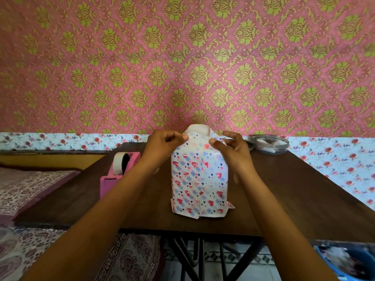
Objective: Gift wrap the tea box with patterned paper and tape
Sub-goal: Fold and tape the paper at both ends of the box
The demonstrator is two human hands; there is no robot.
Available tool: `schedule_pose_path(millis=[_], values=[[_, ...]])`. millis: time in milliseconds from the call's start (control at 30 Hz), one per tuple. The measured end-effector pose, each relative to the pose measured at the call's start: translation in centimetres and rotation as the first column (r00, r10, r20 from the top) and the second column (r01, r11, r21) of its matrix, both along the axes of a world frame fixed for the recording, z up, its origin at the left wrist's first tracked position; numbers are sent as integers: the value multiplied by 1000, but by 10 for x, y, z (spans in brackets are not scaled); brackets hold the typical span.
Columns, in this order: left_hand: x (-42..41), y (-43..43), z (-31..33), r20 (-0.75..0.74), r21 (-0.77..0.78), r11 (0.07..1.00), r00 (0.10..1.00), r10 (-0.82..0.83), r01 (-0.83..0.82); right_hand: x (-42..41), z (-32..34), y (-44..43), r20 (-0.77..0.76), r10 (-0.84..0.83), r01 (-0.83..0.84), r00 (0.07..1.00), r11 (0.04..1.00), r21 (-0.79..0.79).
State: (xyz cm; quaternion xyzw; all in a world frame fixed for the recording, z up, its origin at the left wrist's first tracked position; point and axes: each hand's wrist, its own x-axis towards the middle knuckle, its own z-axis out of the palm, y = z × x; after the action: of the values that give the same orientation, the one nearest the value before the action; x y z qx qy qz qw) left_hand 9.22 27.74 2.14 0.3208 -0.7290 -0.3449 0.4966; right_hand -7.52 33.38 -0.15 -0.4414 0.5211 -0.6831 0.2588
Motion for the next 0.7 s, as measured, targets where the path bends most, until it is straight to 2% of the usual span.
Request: schedule_pose_path(millis=[67,200,333,400,500,600,700], values=[[2,1,0,29,-38,997,997,70,-69,4,-3,2,-17,-41,41,999,999,-28],[1,3,2,183,-221,954,952,244,-203,7,-9,8,-64,-95,90,993,992,-86],[-2,2,8,305,-215,941,897,318,-261,6,-8,11,-139,-105,99,985,994,-43],[-3,0,15,344,-108,965,902,262,-239,4,-6,12,-156,-67,69,986,998,8],[-4,0,27,294,200,976,956,29,-91,-2,0,11,-119,-7,21,993,992,122],[-4,-5,30,322,312,948,946,-46,-60,-4,6,9,-20,15,-10,1000,977,211],[-2,-12,27,311,392,920,941,-137,4,-4,11,8,-7,7,-5,1000,965,262]])
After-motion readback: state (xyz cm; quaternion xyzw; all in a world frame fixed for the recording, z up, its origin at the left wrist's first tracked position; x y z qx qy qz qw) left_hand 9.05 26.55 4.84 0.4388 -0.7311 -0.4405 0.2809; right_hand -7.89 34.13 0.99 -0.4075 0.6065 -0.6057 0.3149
